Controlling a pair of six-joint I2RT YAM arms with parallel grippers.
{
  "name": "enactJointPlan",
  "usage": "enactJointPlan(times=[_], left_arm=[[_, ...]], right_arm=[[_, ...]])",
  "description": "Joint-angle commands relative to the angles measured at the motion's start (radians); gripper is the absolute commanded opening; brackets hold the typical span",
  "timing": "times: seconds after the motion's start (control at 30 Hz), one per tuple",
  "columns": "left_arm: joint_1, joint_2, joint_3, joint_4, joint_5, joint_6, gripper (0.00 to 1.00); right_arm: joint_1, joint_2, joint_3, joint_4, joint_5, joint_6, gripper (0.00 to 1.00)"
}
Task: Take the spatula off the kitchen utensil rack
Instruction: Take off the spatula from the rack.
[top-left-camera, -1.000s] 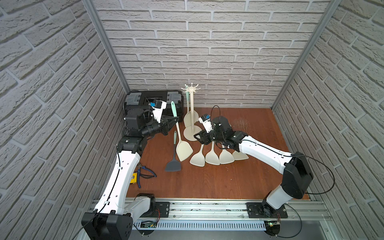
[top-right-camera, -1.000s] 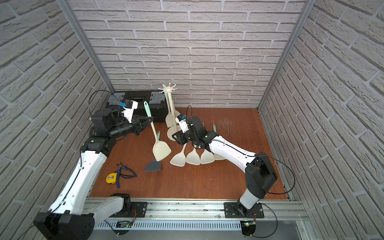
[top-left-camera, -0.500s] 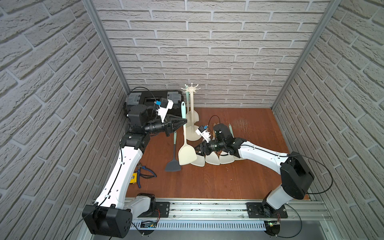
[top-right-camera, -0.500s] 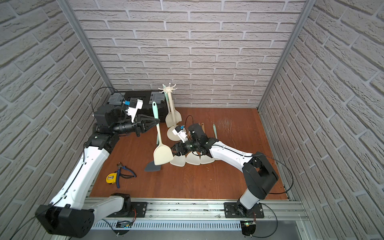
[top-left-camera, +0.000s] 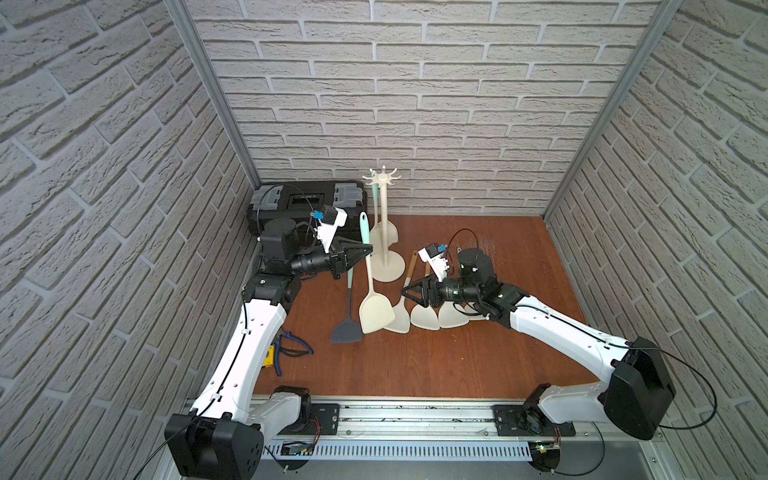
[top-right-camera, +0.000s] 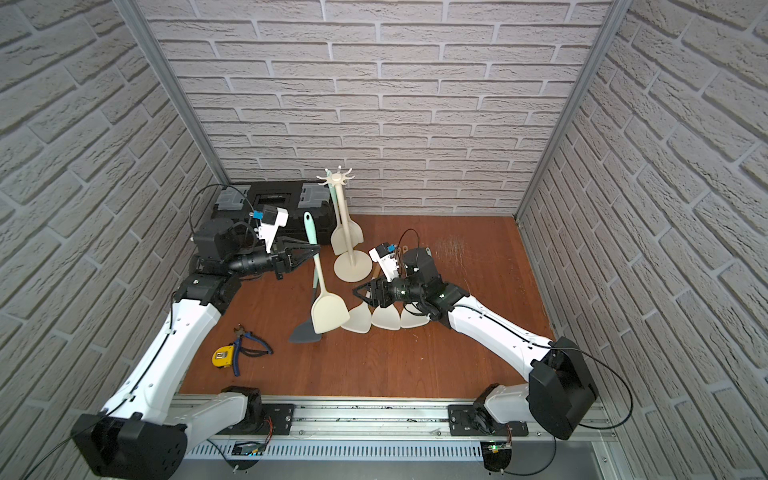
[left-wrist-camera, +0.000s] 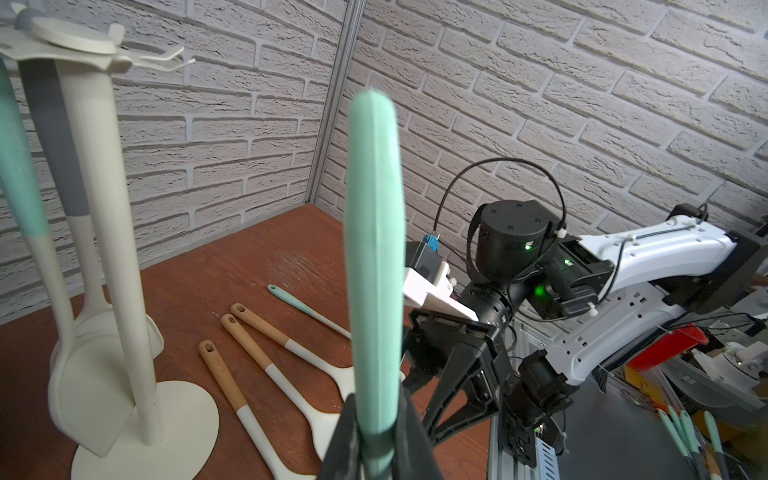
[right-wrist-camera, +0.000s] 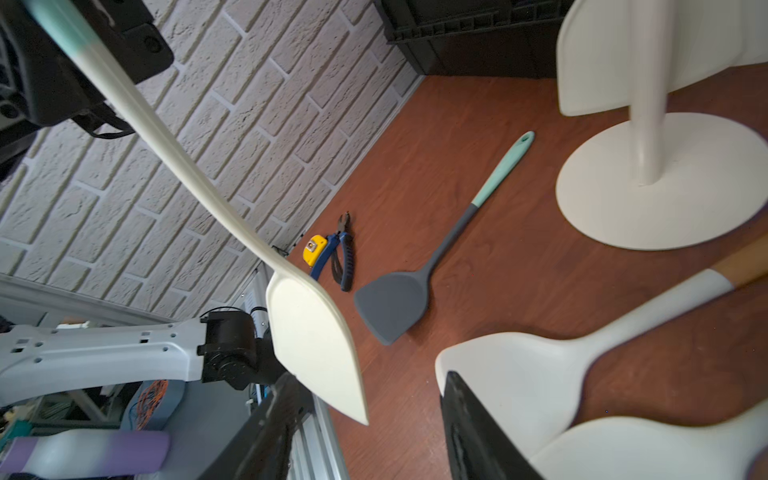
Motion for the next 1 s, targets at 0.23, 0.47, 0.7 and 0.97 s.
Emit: enactJointPlan(times=[0.23, 0.47, 0.7, 0.97], left_arm=[[-0.021, -0.008, -0.034, 0.133, 0.014, -0.04, 0.0], [-0.023, -0.013, -0.053, 0.176, -0.01, -0.075, 0.0], [-0.023, 0.002, -0.059, 0.117, -0.129, -0.106, 0.0], [-0.136, 0.004, -0.013, -0.192, -0.579, -0.069, 0.54]], right_arm=[[0.067, 0.132, 0.012, 0.162, -0.127, 0.098, 0.57], [0.114, 0.225, 0.059, 0.215, -0.206, 0.141, 0.48], [0.117, 0.219, 0.006, 0.262, -0.056, 0.221, 0.03], [0.142, 0.166, -0.094, 0.24, 0.257, 0.33, 0.03]])
